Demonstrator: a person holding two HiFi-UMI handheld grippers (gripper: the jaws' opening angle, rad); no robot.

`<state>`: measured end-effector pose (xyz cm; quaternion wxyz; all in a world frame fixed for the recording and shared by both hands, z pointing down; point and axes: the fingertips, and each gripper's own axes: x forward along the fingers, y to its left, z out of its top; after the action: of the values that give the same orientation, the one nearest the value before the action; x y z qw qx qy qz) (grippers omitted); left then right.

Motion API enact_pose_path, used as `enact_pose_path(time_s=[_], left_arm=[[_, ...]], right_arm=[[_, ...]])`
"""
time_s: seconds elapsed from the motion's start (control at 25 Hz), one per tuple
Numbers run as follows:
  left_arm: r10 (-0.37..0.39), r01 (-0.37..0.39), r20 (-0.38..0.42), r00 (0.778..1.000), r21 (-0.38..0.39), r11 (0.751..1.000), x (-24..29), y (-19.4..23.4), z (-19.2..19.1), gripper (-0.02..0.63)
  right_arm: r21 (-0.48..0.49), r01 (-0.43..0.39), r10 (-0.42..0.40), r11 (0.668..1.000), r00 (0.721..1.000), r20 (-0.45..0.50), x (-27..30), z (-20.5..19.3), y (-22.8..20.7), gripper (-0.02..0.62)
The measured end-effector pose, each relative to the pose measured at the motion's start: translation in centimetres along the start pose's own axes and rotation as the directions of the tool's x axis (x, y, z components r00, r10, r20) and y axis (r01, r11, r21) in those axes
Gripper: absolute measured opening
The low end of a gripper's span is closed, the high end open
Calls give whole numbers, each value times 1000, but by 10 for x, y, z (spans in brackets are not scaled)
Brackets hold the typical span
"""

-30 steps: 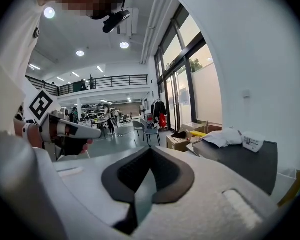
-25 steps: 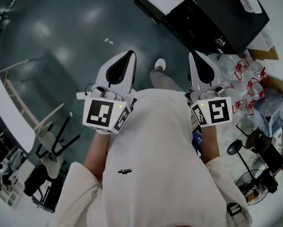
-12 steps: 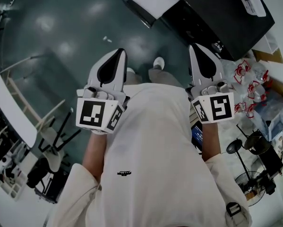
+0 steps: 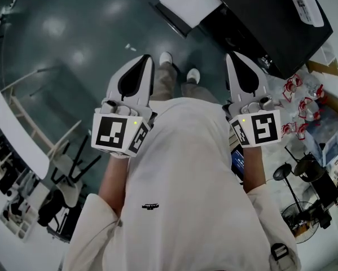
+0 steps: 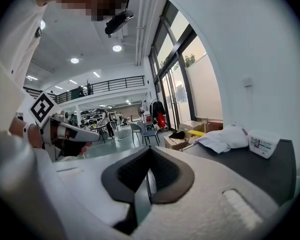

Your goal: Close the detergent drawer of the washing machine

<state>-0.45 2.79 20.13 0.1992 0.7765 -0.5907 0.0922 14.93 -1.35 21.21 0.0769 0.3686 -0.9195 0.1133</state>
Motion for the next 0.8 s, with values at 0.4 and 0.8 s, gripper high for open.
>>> enact_pose_path(time_s=[0.4,0.8], left_arm=[[-120,120,3,993,17,993,31,50,12,17],[-209,209,-8,978,26,978,63,114,0,17]], right_arm=[[-42,75,-76,996,997,-22,52,14,13,-3],[-104,139,-145,985,988,-52,102,13,32,-3]])
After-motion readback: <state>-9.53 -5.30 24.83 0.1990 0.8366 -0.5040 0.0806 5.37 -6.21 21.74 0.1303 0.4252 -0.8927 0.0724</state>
